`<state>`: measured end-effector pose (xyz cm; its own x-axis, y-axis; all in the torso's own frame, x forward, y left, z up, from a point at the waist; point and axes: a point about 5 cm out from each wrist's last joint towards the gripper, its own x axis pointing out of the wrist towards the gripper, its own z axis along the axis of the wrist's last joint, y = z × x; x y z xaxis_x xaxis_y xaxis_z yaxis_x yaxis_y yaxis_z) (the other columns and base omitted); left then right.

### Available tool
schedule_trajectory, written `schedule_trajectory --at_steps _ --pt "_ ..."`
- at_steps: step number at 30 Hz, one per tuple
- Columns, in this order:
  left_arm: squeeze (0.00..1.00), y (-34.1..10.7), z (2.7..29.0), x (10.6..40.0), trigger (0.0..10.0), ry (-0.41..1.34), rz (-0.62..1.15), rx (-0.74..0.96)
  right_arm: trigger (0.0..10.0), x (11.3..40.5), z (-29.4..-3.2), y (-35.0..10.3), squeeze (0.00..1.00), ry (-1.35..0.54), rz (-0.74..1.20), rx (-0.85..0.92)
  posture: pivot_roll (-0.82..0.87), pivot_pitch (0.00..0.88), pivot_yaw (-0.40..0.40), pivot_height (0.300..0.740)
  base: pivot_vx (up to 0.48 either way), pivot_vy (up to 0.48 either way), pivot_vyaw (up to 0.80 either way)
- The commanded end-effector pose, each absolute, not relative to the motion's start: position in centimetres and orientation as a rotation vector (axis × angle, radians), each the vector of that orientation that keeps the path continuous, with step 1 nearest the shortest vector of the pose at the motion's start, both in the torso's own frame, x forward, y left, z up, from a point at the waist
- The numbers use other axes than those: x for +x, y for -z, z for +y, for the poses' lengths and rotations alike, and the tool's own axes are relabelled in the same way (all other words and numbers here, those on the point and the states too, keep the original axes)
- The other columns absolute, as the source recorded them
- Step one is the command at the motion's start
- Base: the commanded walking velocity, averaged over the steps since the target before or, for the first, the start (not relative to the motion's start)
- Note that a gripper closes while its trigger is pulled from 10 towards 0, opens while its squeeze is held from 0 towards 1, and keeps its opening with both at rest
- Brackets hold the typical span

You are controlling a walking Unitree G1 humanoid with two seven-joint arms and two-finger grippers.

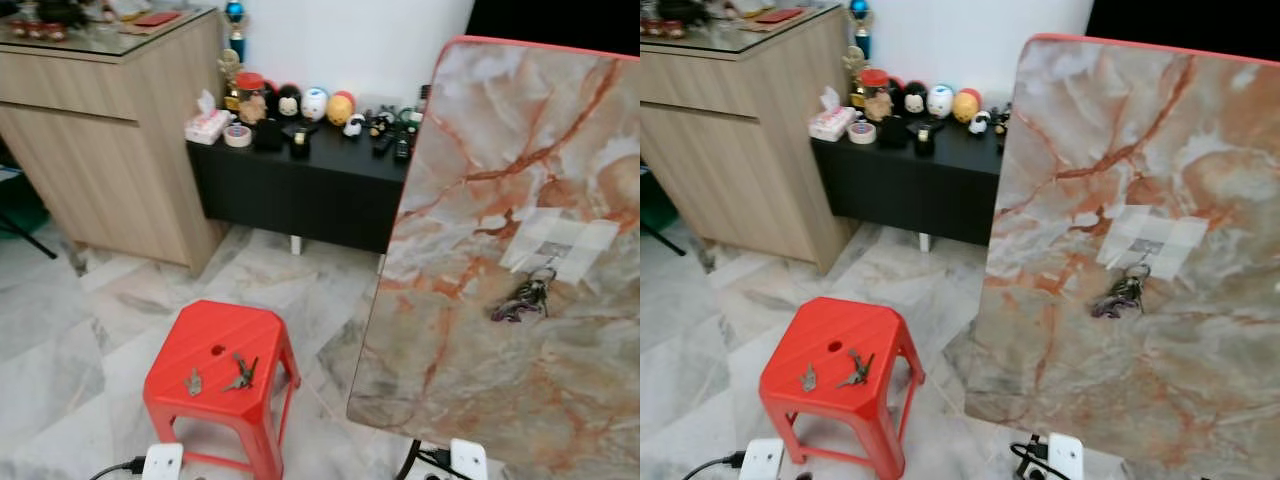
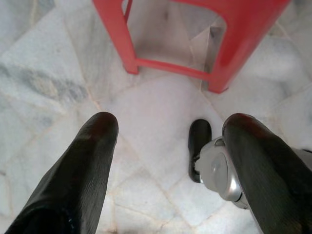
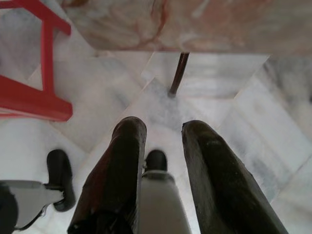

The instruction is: Hang keys on a hook

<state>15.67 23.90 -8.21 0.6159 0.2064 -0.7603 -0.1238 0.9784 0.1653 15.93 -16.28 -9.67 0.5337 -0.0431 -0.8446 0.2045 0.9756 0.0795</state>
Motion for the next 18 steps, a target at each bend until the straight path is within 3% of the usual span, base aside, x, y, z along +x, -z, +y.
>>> schedule_trajectory --at_steps 1,18 --pt "0.0 8.13 23.63 16.04 10.0 -0.19 0.88 0.09 10.0 15.13 -16.67 9.97 0.0 0.175 1.022 0.194 0.05 0.0 -0.063 0.74 0.0 0.255 0.0" --pt "0.0 8.21 23.67 15.86 10.0 -0.188 0.886 0.095 10.0 15.01 -16.96 9.99 0.0 0.198 1.018 0.191 0.06 0.0 -0.059 0.74 0.0 0.284 0.0"
